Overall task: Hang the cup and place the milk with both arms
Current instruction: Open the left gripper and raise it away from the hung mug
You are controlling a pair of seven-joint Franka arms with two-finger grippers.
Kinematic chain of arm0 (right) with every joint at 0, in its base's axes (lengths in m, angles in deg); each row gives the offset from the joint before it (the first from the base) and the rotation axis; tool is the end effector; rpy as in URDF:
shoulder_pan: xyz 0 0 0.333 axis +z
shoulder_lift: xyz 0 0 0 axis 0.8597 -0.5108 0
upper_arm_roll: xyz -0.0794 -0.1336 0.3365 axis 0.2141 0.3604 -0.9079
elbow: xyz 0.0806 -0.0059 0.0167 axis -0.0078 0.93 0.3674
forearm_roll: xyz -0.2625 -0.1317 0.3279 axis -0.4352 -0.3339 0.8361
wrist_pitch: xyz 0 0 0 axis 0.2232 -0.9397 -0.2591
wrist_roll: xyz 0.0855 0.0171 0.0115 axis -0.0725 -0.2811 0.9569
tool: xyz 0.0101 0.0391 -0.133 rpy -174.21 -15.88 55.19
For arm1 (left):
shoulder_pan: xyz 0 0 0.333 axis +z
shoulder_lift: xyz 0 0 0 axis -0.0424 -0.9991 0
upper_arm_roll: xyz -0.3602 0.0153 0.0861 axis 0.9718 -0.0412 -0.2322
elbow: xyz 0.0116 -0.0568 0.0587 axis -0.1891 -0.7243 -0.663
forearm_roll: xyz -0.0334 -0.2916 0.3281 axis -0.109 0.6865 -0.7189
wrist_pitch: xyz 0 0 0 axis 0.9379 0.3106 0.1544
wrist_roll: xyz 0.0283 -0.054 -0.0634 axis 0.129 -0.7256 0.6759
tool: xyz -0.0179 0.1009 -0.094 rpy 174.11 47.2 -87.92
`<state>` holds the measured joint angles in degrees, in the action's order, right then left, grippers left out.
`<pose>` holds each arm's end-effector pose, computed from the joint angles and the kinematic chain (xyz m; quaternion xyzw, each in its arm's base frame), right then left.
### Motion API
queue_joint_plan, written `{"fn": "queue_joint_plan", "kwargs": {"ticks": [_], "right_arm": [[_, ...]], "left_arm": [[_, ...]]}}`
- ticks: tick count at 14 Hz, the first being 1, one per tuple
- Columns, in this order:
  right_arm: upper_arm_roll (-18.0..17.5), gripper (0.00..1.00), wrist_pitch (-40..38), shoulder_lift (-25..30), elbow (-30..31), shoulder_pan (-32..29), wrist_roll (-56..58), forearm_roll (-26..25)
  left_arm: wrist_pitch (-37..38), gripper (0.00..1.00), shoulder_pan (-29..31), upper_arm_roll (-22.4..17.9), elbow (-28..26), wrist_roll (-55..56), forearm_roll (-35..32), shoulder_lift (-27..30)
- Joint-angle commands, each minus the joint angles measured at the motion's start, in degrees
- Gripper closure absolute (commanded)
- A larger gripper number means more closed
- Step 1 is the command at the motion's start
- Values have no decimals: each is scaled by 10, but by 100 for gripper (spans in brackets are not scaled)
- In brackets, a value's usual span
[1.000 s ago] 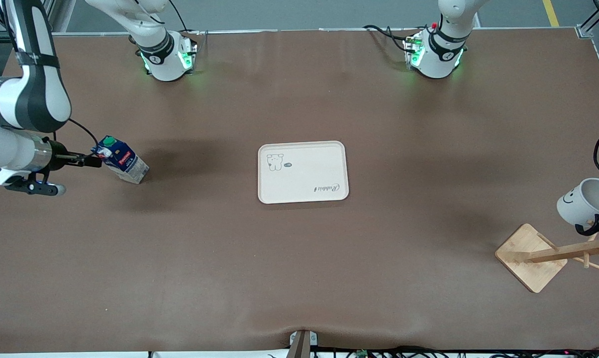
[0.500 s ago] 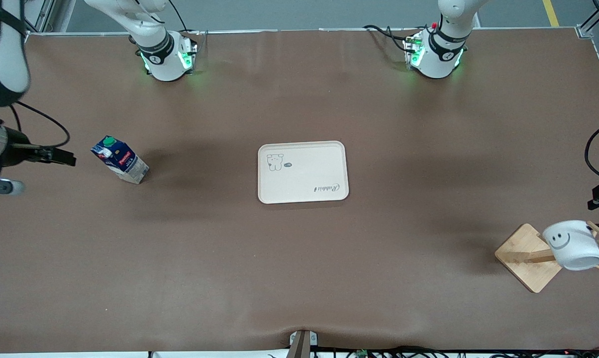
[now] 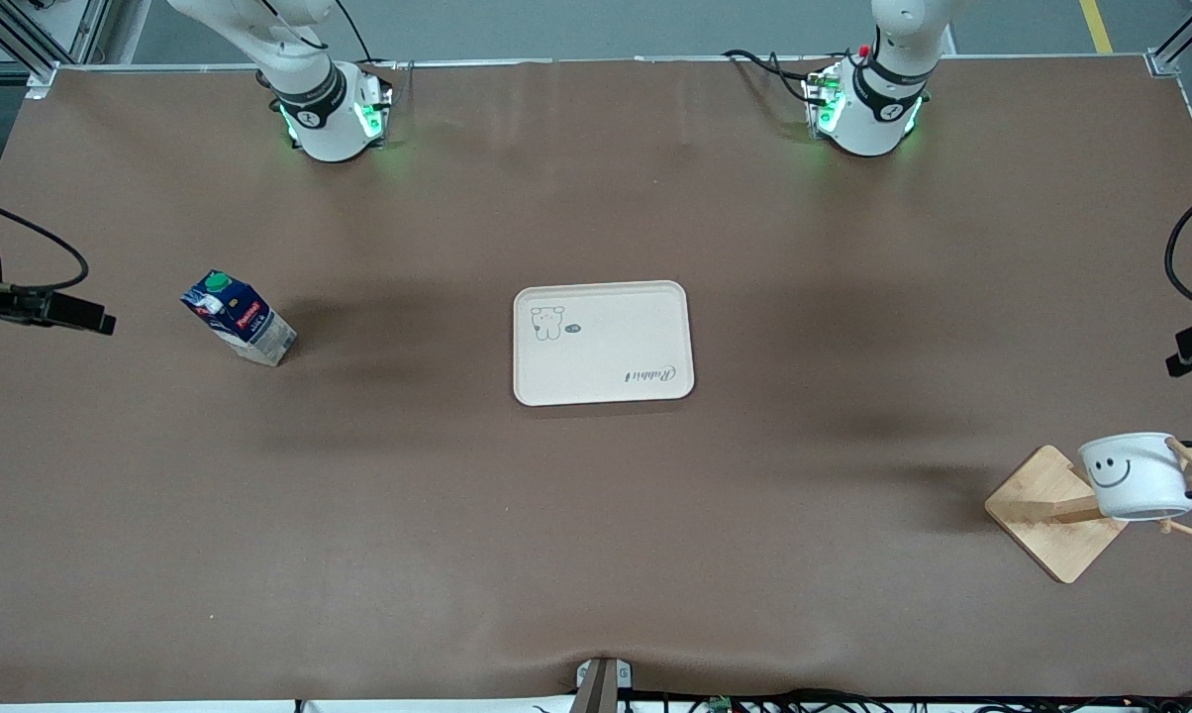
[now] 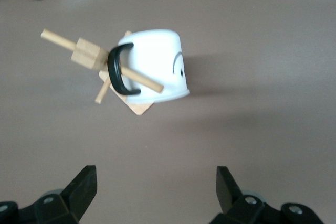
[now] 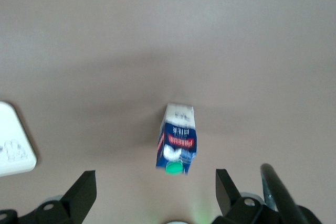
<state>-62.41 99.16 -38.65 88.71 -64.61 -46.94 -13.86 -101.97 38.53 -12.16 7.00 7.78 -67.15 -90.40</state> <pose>0.6547 -0.0489 0.6077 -0.9922 0.0641 0.1065 0.0033 0.6852 0.1224 0.6047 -0.9982 0.0360 -0.0462 0.0100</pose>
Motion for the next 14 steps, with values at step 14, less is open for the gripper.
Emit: {"fn": "queue_joint_plan", "kwargs": {"ticks": [14], "right_arm": [[-2, 0, 59, 186, 110, 21, 60, 14]], "left_arm": [[118, 0, -26, 71, -7, 146, 16, 124]]}}
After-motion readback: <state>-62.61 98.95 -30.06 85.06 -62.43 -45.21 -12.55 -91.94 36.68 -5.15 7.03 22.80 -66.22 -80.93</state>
